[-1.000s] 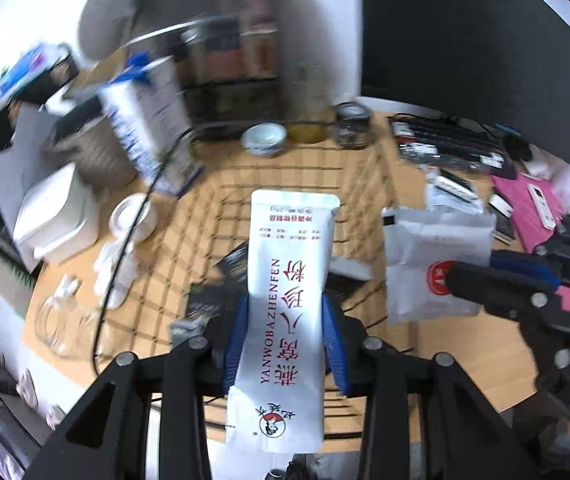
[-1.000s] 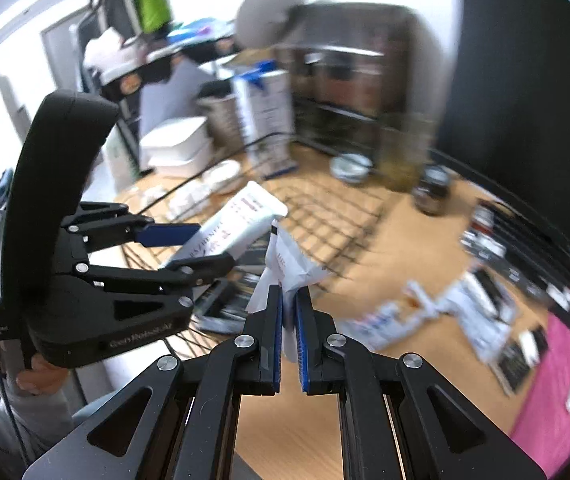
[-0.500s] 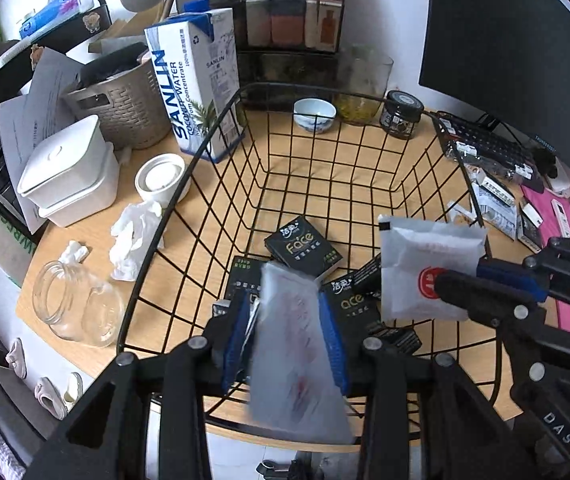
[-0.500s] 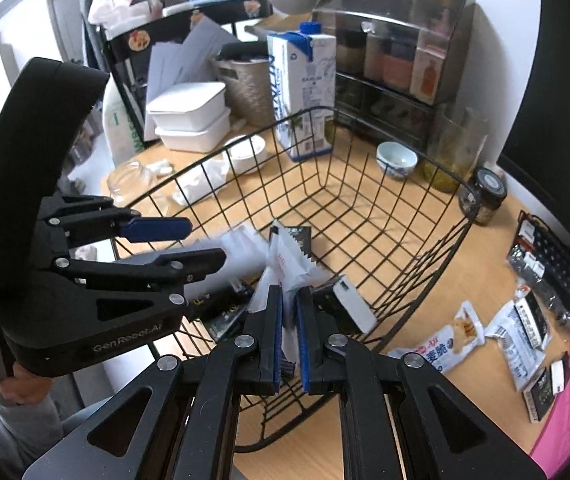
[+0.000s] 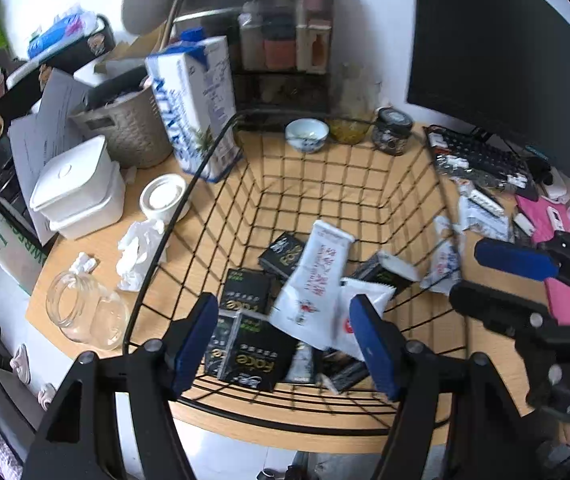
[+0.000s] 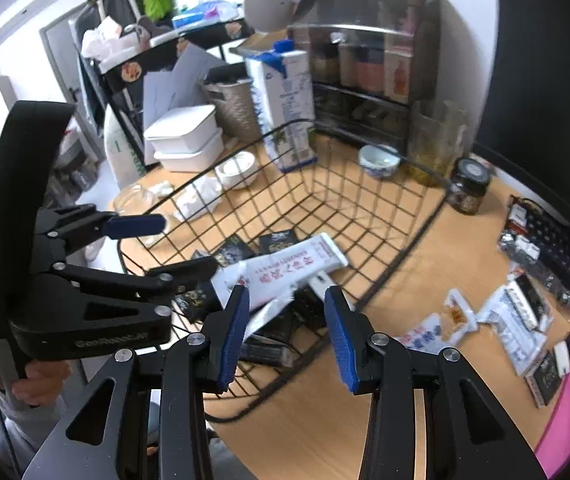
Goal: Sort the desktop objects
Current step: 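Return both tools to the desk toward a snack packet and tissue pack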
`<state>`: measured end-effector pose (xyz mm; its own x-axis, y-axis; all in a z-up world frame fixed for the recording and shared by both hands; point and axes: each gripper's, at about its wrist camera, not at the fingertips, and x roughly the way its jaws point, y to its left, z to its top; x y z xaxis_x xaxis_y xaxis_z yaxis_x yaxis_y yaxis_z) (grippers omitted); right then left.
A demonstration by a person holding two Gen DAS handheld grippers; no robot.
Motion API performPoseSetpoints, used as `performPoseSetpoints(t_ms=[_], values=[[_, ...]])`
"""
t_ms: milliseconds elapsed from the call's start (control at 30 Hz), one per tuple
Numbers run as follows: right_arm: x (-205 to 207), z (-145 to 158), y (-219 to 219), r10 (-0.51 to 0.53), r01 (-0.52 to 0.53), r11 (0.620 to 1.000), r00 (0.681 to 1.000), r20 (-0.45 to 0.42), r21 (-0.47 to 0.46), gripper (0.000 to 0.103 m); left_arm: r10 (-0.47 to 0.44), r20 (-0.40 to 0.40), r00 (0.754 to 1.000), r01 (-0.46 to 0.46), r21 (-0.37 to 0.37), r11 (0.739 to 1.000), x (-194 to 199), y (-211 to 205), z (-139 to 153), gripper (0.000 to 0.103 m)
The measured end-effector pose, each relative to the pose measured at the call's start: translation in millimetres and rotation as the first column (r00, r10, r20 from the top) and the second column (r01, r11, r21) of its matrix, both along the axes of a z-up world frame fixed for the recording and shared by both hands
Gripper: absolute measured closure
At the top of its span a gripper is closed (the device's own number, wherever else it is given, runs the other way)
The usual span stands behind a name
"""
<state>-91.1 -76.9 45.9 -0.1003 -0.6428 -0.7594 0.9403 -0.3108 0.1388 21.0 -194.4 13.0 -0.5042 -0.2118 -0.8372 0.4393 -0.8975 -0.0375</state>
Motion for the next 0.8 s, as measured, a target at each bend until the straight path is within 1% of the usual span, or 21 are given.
performPoseSetpoints(t_ms=[67, 133, 233, 333, 400, 500, 633, 733, 800], values=[[-9.8, 5.5, 16.4, -0.024, 0.024, 1.0, 1.0, -0.003, -0.01, 0.063, -0.021, -0.015, 1.0, 0.021, -0.006, 1.0, -2.3, 11.8, 8.9, 0.03], [-22.6, 9.6, 34.0, -0.062, 0.062, 0.998, 0.998, -0.01, -0.013, 0.063, -0.062, -0.032, 0.998, 0.061, -0.019, 0.998, -8.6, 31.0, 18.7, 0.03], [-45.8, 11.8, 67.8, -0.14, 0.14, 0.99, 0.99, -0.014, -0.014, 0.063, -0.146, -0.043, 0.988, 0.144, -0.035, 0.989, -26.3, 68.9, 29.6, 0.03], [-70.9, 5.5, 101.6, -0.215, 0.215, 0.977, 0.977, -0.007, 0.003, 0.063, -0.222, -0.036, 0.974, 0.221, -0.041, 0.975, -49.0, 106.8, 30.3, 0.03], [-86.9, -2.2, 123.7, -0.264, 0.264, 0.964, 0.965, 0.001, 0.018, 0.063, -0.278, -0.014, 0.961, 0.277, -0.048, 0.96, -68.1, 134.5, 23.6, 0.03], [-109.0, -17.4, 155.1, -0.326, 0.325, 0.945, 0.945, 0.013, 0.047, 0.063, -0.327, 0.027, 0.945, 0.328, -0.06, 0.943, -95.4, 162.2, 7.0, 0.03], [-141.6, -46.7, 186.8, -0.394, 0.391, 0.915, 0.919, 0.017, 0.106, 0.063, -0.321, 0.098, 0.942, 0.325, -0.03, 0.945, -128.0, 169.2, -23.6, 0.03], [-168.6, -70.6, 199.3, -0.43, 0.42, 0.897, 0.901, 0.052, 0.139, 0.063, -0.305, 0.137, 0.942, 0.312, -0.033, 0.949, -144.6, 170.6, -40.3, 0.03], [-182.4, -81.6, 203.7, -0.437, 0.423, 0.893, 0.897, 0.069, 0.153, 0.063, -0.297, 0.162, 0.941, 0.304, -0.023, 0.952, -156.4, 167.5, -51.3, 0.03]])
